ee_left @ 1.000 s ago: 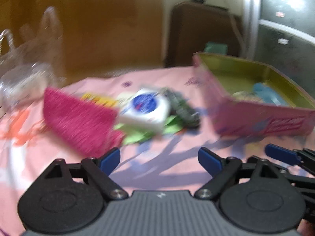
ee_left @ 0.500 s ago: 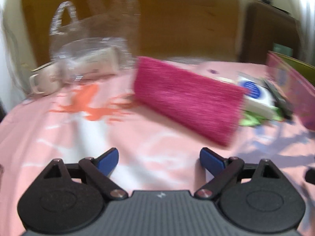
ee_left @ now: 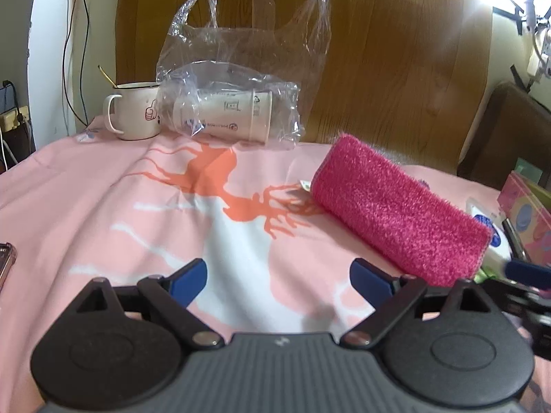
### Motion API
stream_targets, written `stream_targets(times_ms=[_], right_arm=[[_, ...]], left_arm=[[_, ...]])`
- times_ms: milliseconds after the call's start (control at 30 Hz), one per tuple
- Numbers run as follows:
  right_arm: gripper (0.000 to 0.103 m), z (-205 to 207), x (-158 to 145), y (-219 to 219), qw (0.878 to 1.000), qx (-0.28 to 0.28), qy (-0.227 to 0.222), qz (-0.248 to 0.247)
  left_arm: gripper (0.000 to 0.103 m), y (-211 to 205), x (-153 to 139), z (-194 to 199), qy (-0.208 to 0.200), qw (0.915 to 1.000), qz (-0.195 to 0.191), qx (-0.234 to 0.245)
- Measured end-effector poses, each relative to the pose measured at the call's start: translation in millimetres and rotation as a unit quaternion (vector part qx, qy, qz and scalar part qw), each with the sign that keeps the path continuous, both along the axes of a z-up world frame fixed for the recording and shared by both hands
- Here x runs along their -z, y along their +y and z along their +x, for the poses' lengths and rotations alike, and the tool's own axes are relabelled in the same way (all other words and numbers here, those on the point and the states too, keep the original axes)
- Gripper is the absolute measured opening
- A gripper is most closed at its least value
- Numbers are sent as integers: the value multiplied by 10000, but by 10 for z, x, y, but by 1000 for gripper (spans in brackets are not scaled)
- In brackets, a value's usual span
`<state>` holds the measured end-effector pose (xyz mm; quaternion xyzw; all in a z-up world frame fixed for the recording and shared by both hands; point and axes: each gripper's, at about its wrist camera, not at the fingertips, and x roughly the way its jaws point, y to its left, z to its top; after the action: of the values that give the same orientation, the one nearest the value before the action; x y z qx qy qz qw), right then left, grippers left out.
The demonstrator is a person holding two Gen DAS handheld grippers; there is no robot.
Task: Organize soft objects
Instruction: 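Grasp the pink fuzzy towel with the right gripper, then lift the pink towel and drop it into the pink tin box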
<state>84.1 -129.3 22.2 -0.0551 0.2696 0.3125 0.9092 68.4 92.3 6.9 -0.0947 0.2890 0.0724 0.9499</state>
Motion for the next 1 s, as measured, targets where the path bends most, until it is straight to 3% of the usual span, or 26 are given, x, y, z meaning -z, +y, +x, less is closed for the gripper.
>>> stream_targets(times_ms=[133,200,267,333,800,933,1000], right_arm=[[56,163,117,309,9981,-337,35,-514],[43,215,193,359,9971,-307,85,-689],[17,186,159,321,9972,-273,55,-697],[12,146,124,227,9978,-300,201,-565],[11,-1024,46,-677,9929,-921,668,336],[15,-1106,65,-666,9934,-946,616,210],[28,-1122,31,-698,9942,-893,526,281]], left_arm=[[94,51,7,17,-27,9998,-170,44],[94,78,9,18,-25,9996,-281,47],[94,96,14,12,-30,9993,-358,54],[95,98,17,13,-34,9992,-392,85],[99,36,14,-7,-33,9997,-208,138],[99,31,16,1,13,9998,-188,102],[99,36,19,-2,28,9998,-188,71]])
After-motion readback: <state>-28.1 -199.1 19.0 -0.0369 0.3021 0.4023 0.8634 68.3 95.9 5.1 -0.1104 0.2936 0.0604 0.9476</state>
